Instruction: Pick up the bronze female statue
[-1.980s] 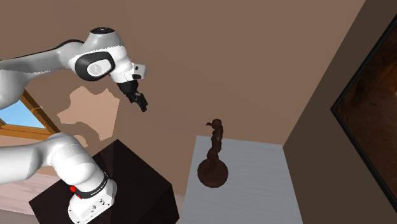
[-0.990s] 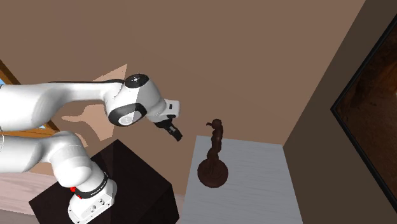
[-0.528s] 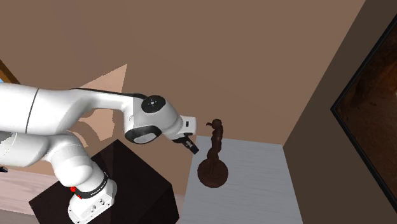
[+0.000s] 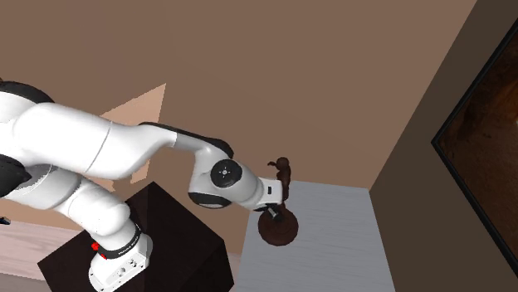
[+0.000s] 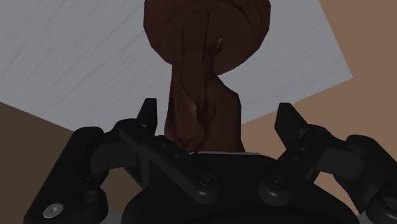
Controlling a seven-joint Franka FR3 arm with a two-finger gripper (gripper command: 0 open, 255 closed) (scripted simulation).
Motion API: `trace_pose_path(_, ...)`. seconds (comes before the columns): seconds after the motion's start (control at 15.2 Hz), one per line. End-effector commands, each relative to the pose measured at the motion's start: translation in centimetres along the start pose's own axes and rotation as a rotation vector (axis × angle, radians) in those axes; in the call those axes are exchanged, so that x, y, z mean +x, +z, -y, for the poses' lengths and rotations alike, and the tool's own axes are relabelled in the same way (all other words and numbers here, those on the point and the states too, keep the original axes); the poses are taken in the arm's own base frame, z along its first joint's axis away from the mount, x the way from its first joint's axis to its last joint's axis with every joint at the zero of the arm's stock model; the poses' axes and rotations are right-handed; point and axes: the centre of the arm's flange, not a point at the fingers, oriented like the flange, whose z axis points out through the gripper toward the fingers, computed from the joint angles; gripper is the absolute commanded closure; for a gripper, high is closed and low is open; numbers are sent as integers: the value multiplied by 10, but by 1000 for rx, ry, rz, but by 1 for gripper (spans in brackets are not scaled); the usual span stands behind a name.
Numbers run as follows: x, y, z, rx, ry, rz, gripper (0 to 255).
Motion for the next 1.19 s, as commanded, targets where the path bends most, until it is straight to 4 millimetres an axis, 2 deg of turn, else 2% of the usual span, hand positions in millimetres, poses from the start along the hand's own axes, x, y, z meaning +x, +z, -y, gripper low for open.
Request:
trace_pose_path(0.0,-1,6,-12,-5,6,-16,0)
trace_pose_path(0.46,-19,42,-13,-5,6,-16,0)
trace_pose_path(0.59,-19,42,-13,-5,6,-16,0)
trace_pose_path(0.66,-19,41,-13,-5,7,-16,255)
trace_pose_path(1.12,-19,41,-13,-5,6,-16,255)
